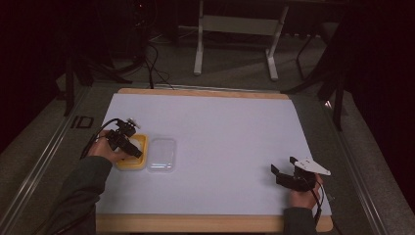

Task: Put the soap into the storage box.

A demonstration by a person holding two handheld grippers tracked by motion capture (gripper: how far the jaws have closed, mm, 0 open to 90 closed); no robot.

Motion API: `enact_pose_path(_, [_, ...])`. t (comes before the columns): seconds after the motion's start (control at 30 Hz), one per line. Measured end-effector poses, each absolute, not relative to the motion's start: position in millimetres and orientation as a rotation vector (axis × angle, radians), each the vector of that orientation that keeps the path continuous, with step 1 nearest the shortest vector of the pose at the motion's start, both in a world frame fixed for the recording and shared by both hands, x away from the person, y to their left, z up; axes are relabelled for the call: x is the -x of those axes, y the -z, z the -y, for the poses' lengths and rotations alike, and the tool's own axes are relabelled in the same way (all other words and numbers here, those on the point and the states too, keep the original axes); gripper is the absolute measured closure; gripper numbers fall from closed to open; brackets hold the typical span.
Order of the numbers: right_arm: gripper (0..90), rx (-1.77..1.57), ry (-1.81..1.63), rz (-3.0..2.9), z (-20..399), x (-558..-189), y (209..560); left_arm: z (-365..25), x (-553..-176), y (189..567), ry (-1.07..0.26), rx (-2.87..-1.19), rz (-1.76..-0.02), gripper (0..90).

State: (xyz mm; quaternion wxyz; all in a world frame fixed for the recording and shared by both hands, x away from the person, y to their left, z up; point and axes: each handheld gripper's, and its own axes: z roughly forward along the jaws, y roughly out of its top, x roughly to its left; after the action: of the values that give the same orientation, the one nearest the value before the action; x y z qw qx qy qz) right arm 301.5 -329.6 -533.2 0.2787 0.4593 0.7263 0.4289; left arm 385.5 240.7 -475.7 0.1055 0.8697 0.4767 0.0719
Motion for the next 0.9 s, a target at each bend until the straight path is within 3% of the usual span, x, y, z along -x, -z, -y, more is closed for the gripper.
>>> enact_pose_path(0.53, [14.8,-1.232,-1.149,-1.949,329.5,-301.5,533.2,-239.0,-387.3,480.7,-0.196,-2.595,-1.386,24.0])
enact_pose_path(0.63, [14.9,-1.233,-1.149,-1.95,329.4,-301.5,533.2,-241.9,-387.0,474.4,-0.199,-2.531,-1.39,13.9])
enact_pose_path(0.9, [14.9,-1.233,-1.146,-1.951,329.1,-301.6,533.2,-247.5,-378.7,449.7,-0.281,-2.43,-1.351,15.6])
